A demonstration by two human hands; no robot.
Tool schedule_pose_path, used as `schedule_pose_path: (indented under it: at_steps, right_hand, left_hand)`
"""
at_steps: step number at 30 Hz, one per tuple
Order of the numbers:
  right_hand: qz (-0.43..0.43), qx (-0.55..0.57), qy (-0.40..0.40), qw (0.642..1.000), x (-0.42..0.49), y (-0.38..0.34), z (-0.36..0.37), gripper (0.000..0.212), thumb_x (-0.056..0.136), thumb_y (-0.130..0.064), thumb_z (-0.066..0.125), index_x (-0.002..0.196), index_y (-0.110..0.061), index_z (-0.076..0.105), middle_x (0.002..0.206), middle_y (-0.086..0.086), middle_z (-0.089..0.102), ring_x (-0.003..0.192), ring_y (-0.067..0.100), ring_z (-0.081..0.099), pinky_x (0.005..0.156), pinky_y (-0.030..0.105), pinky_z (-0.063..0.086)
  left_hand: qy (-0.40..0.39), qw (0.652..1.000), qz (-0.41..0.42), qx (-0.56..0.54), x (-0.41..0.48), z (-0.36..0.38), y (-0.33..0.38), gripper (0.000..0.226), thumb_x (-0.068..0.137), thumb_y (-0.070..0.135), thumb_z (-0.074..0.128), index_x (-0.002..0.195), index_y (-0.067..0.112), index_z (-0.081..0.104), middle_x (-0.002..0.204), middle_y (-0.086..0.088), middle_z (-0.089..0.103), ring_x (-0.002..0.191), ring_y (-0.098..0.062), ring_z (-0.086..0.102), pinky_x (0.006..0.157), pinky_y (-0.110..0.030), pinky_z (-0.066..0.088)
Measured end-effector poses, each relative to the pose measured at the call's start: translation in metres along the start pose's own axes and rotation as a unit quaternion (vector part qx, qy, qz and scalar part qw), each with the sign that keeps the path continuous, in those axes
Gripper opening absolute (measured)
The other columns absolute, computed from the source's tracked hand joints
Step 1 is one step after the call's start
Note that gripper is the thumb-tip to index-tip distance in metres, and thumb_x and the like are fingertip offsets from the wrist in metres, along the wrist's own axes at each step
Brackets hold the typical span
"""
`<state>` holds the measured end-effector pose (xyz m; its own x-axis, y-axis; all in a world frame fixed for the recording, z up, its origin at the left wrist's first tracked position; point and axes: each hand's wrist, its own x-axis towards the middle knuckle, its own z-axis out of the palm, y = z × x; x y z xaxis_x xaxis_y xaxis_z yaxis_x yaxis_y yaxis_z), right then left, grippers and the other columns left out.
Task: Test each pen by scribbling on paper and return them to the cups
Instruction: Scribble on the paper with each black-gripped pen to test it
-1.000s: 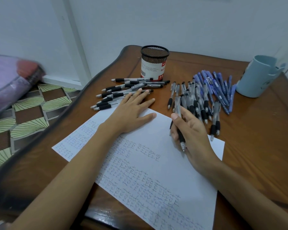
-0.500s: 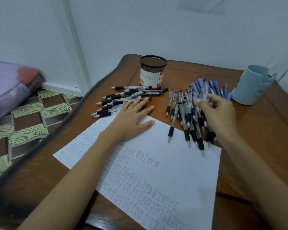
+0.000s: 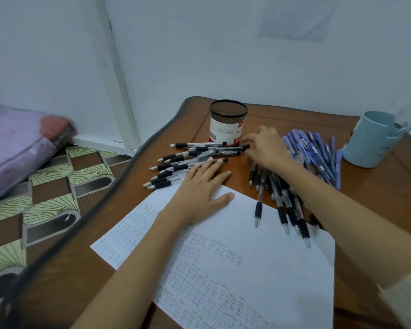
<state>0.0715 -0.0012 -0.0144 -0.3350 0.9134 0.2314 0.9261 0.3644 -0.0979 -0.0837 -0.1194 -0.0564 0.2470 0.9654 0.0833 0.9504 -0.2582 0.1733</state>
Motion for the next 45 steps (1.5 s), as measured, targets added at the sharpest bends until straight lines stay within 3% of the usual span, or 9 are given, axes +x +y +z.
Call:
schedule_pose_path:
  at_steps: [7, 10, 16, 20, 26, 31, 35, 40, 45]
  right_hand:
    - [-0.041, 0.058, 0.005, 0.997, 0.021, 0.007, 0.006, 0.014, 0.077, -0.026, 0.075, 0.089, -0.021, 0.070, 0.101, 0.002, 0.067, 0.101, 0.021, 0.058, 0.086, 0.038, 0.047]
    - [-0.034, 0.272, -0.008, 0.962, 0.010, 0.020, -0.013, 0.007, 0.076, -0.022, 0.076, 0.080, -0.023, 0.070, 0.087, -0.005, 0.069, 0.087, 0.013, 0.061, 0.083, 0.030, 0.048]
    - [0.101, 0.737, 0.009, 0.668, -0.048, 0.030, -0.065, 0.020, 0.074, -0.037, 0.059, 0.091, -0.027, 0.062, 0.081, -0.013, 0.069, 0.080, 0.005, 0.064, 0.080, 0.029, 0.051]
    - [0.214, 0.864, 0.024, 0.455, -0.105, 0.026, -0.078, 0.026, 0.095, -0.036, 0.042, 0.084, -0.023, 0.062, 0.057, -0.008, 0.049, 0.045, 0.003, 0.046, 0.044, 0.015, 0.046]
    - [0.199, 0.918, 0.006, 0.343, -0.162, 0.006, -0.060, 0.019, 0.043, -0.022, 0.057, 0.059, -0.014, 0.061, 0.046, -0.004, 0.031, 0.030, 0.007, 0.025, 0.026, 0.016, 0.020]
    - [0.204, 0.941, -0.003, 0.269, -0.169, -0.002, -0.045, 0.024, 0.047, -0.018, 0.062, 0.069, -0.008, 0.065, 0.056, 0.000, 0.041, 0.032, 0.006, 0.031, 0.026, 0.015, 0.021]
    - [0.206, 0.925, -0.055, 0.314, -0.170, -0.002, -0.046, 0.023, 0.047, -0.015, 0.077, 0.066, -0.005, 0.067, 0.050, -0.002, 0.031, 0.035, 0.006, 0.035, 0.028, 0.013, 0.032]
    - [0.186, 0.758, -0.106, 0.616, -0.182, 0.000, -0.031, 0.069, 0.087, -0.058, 0.025, 0.062, -0.011, 0.069, 0.043, 0.008, 0.038, 0.042, 0.019, 0.045, 0.042, 0.028, 0.046]
    - [0.129, 0.767, -0.151, 0.610, -0.184, -0.010, -0.035, 0.035, 0.070, -0.047, 0.059, 0.072, -0.015, 0.075, 0.070, 0.008, 0.066, 0.055, 0.012, 0.060, 0.038, 0.020, 0.046]
  left_hand:
    - [0.004, 1.000, 0.004, -0.008, -0.001, 0.000, -0.001, 0.061, 0.096, 0.059, 0.025, 0.150, 0.033, 0.014, 0.159, 0.007, -0.005, 0.144, -0.009, -0.014, 0.111, -0.028, -0.017]
    - [0.006, 1.000, 0.005, -0.012, -0.001, 0.001, -0.001, 0.070, 0.086, 0.064, 0.016, 0.149, 0.033, 0.016, 0.159, 0.007, -0.004, 0.144, -0.009, -0.013, 0.113, -0.030, -0.016]
    - [0.006, 1.000, 0.004, -0.011, -0.002, 0.001, -0.001, 0.062, 0.094, 0.061, 0.024, 0.150, 0.033, 0.015, 0.159, 0.007, -0.004, 0.144, -0.009, -0.013, 0.114, -0.031, -0.014]
    - [0.003, 1.000, 0.003, -0.008, -0.001, 0.001, -0.002, 0.060, 0.096, 0.056, 0.026, 0.150, 0.033, 0.014, 0.159, 0.007, -0.005, 0.144, -0.009, -0.013, 0.115, -0.031, -0.013]
    - [-0.010, 1.000, 0.001, -0.001, 0.000, 0.000, -0.002, 0.066, 0.091, 0.064, 0.018, 0.150, 0.034, 0.012, 0.159, 0.008, -0.006, 0.144, -0.009, -0.014, 0.111, -0.029, -0.016]
    - [-0.014, 1.000, 0.000, -0.002, 0.000, -0.001, -0.001, 0.073, 0.084, 0.066, 0.013, 0.150, 0.034, 0.012, 0.159, 0.008, -0.006, 0.144, -0.009, -0.014, 0.113, -0.031, -0.014]
    - [-0.012, 1.000, 0.002, 0.004, 0.001, 0.001, -0.003, 0.064, 0.093, 0.063, 0.020, 0.150, 0.034, 0.013, 0.159, 0.007, -0.005, 0.144, -0.010, -0.013, 0.114, -0.032, -0.012]
    - [-0.005, 1.000, 0.005, -0.001, 0.000, 0.001, -0.002, 0.076, 0.081, 0.065, 0.012, 0.150, 0.033, 0.014, 0.159, 0.007, -0.003, 0.144, -0.009, -0.012, 0.113, -0.029, -0.013]
    - [-0.012, 1.000, 0.003, 0.003, 0.001, 0.001, -0.003, 0.071, 0.086, 0.066, 0.015, 0.149, 0.033, 0.014, 0.159, 0.007, -0.003, 0.145, -0.009, -0.012, 0.114, -0.030, -0.012]
